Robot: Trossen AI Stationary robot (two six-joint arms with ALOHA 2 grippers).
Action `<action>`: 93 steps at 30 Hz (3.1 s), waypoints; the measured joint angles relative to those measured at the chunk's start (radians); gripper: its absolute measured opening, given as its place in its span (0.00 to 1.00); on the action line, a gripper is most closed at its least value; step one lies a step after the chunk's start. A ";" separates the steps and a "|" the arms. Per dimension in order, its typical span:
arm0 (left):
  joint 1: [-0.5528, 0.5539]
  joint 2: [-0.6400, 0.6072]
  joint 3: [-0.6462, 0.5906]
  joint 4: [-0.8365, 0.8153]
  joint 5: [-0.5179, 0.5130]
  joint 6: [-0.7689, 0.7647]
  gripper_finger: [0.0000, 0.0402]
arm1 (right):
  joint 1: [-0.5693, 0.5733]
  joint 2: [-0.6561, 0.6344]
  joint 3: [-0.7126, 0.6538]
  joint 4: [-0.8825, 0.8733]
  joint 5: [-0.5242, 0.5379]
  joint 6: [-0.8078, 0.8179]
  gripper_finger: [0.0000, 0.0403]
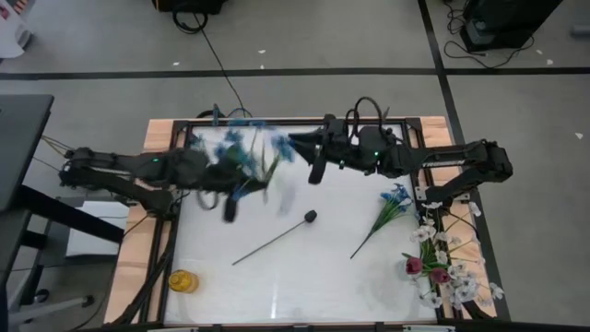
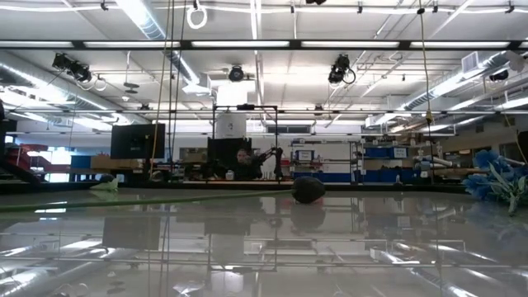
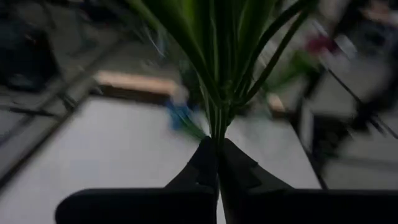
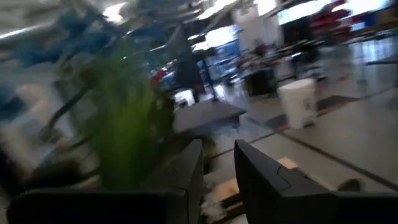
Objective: Sort flowers into vase by color
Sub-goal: Put the left blue flowers into the yellow vase
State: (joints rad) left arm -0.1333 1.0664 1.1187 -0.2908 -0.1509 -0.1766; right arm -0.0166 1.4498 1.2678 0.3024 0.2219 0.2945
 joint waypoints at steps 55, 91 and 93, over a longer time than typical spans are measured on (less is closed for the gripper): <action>-0.934 -0.257 -0.001 -0.105 -0.663 -0.055 0.00 | 0.039 -0.028 0.000 -0.040 0.211 0.177 0.25; 0.249 -0.015 -0.001 0.040 0.499 0.198 0.00 | 0.029 -0.030 0.000 -0.170 0.163 0.307 0.25; 0.288 -0.063 -0.001 -0.031 0.547 0.203 0.00 | 0.030 -0.030 0.000 -0.161 0.195 0.325 0.25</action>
State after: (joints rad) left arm 0.1547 1.0035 1.1179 -0.3222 0.3958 0.0261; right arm 0.0133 1.4197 1.2682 0.1411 0.4172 0.6190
